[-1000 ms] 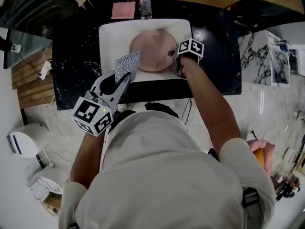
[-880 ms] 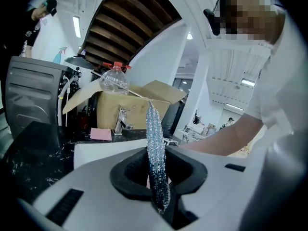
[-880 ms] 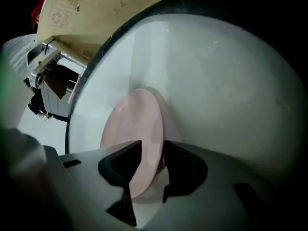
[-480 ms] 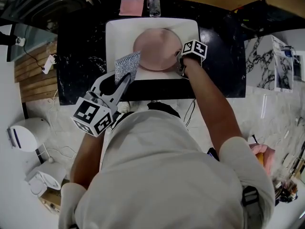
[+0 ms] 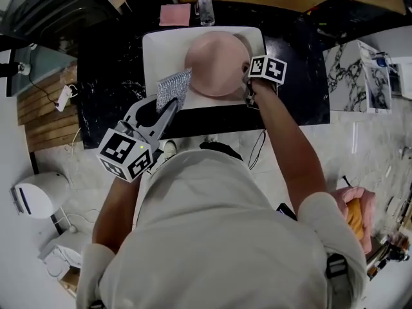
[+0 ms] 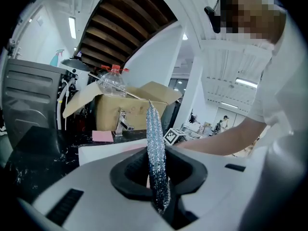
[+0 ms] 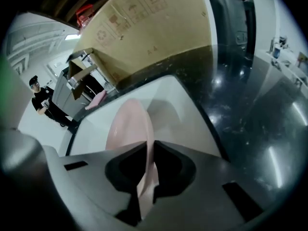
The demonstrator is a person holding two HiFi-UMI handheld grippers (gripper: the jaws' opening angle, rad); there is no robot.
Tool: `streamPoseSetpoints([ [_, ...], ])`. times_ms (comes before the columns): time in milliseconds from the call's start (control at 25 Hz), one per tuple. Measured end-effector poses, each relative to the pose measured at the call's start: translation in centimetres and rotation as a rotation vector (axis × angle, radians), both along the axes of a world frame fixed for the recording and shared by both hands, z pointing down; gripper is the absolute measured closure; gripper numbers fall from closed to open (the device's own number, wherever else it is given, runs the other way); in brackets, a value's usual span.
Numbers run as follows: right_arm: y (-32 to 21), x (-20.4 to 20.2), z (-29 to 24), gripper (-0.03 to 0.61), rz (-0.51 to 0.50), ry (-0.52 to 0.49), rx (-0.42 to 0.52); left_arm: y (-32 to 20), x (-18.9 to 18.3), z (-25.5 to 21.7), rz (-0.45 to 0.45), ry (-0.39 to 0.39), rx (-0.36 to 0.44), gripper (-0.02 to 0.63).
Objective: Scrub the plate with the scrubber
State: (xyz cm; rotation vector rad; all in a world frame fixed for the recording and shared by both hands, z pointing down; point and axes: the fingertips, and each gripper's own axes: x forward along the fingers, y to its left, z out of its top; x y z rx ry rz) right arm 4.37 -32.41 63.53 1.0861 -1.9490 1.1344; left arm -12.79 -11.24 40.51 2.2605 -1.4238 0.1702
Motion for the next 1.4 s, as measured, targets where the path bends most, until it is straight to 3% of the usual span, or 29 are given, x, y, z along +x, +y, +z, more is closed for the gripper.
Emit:
streamPoseSetpoints([
  [320,0.9,2.1,-6.7,0.554,0.072,-0.07,0.134,-0.7,1.6,-1.0,0.113,0.01,0.044,0.548],
  [640,4.1,5.0,-12.0,0.555,0.173,-0.161,0.204,-3.2,5.4,-2.5,0.247,0.047,0.071,0.549],
  [1080,9.1,5.5,-18.8,0.557,0.233,-0.329,0.309,-6.5,11.8,-4.8,0.383,0.005,0.118,0.549],
  [1400,10.4,4.2,-23.0,0.557,0.209,-0.351,0.429,-8.8,14.6,-5.3,0.401,0.034,0.044,0.549],
])
